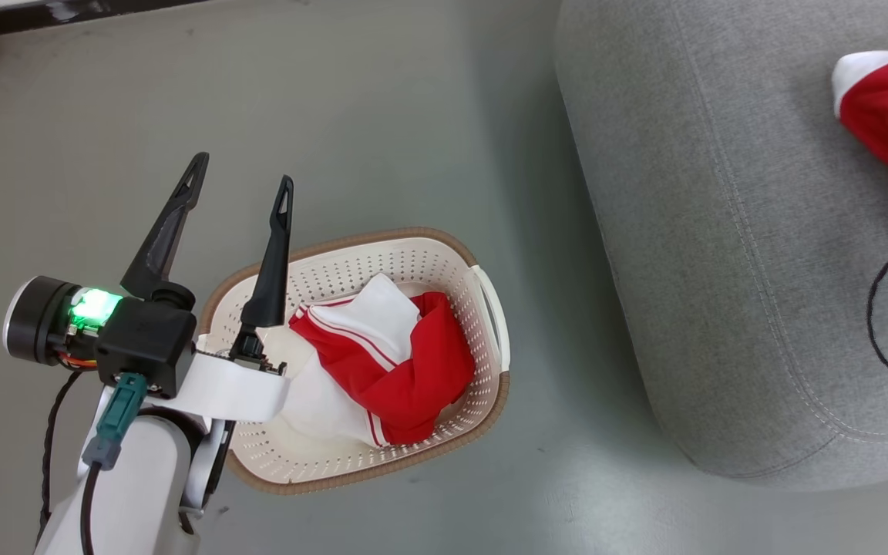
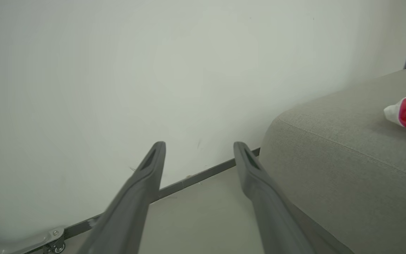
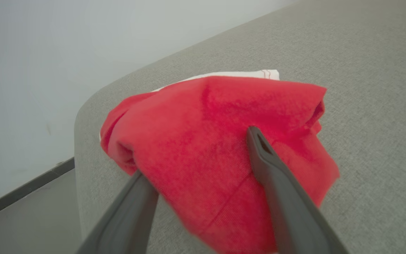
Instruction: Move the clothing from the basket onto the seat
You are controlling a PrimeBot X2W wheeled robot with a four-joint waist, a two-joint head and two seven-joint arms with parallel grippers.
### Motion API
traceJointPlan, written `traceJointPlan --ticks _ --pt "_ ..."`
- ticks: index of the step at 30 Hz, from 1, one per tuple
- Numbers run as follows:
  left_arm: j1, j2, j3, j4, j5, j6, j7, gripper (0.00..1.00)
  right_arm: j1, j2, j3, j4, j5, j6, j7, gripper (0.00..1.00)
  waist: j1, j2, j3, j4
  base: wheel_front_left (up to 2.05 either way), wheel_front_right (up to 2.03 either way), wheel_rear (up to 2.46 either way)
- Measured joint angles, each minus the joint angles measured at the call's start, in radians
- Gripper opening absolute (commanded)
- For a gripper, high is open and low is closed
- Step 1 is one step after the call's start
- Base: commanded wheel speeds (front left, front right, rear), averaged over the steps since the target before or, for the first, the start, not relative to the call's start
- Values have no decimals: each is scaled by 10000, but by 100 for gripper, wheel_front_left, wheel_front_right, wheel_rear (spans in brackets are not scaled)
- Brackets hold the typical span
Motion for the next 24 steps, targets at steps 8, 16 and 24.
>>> traceJointPlan --ticks 8,16,24 --pt "-8 -234 2 265 -113 13 -134 100 199 -44 968 -238 -17 0 828 100 0 0 -162 -154 0 0 0" --pt "-8 -391 27 531 -265 86 -255 100 414 48 1768 -585 299 0 1948 100 0 0 -379 -272 0 0 0" --pt "-6 -591 100 826 -372 123 -343 100 806 -207 2587 -1676 836 0 2725 100 0 0 -732 -441 0 0 0"
